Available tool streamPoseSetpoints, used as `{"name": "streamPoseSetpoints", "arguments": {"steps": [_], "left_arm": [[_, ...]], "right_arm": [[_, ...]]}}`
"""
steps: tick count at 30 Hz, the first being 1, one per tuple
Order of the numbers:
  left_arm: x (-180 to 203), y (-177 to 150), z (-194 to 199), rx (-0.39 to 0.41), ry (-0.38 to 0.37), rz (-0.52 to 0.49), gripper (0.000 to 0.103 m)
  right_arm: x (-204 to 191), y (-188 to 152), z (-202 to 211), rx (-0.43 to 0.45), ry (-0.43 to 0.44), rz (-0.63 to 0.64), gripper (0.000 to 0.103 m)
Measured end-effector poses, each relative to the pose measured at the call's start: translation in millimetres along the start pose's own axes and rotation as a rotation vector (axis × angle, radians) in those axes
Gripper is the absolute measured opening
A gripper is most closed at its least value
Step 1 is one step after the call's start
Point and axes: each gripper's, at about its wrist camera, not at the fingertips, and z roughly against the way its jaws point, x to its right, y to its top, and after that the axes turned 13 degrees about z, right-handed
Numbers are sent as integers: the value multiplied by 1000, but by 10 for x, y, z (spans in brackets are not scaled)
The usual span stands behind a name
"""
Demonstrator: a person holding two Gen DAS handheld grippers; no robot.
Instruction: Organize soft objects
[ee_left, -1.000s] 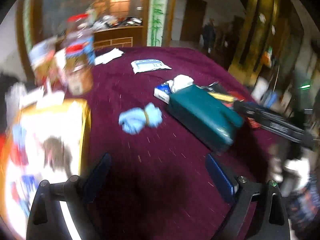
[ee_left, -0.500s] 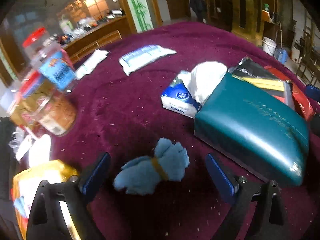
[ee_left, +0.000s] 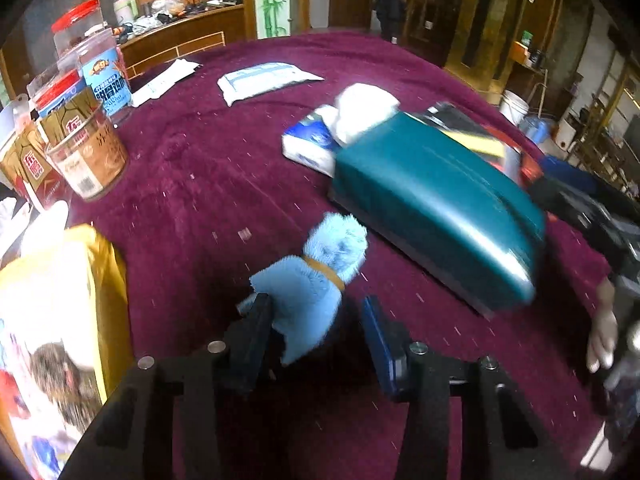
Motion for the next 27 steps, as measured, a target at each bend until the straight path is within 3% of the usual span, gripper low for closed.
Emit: {"name": "streamPoseSetpoints", "arguments": {"steps": [2, 3, 4, 6, 13, 14, 15, 17, 19, 22, 24, 27], "left_arm": [[99, -128, 63, -8, -4, -10, 49], [137, -171, 103, -3, -4, -15, 55], [152, -188, 130, 7, -3, -19, 68], [214, -196, 187, 44, 9, -42, 79], [355, -2, -103, 122, 203, -166, 83], [368, 16, -193, 112, 213, -180, 81], [367, 27, -307, 83, 218, -183, 72], [335, 50, -302, 82, 158, -139, 45], [303, 45, -274, 40, 85, -86, 43], [323, -49, -79, 68, 54, -83, 43], [278, -145, 152, 86, -23, -33, 43], [274, -309, 401, 111, -74, -6, 44]], "right_arm": [[6, -5, 6, 0, -2, -3, 83], [9, -6, 10, 1, -4, -4, 83], [14, -6, 12, 2, -6, -6, 83], [29, -6, 15, 3, -9, -12, 83], [107, 5, 18, 7, -15, -37, 83], [124, 6, 22, 9, -21, -40, 83], [147, 8, 25, 12, -25, -46, 83], [227, 6, 51, 24, -28, -79, 83], [312, 2, 76, 33, -28, -113, 83], [520, 0, 163, 63, -38, -184, 83], [727, -21, 261, 96, -51, -255, 83], [1126, -155, 366, 142, -31, -438, 89]]}}
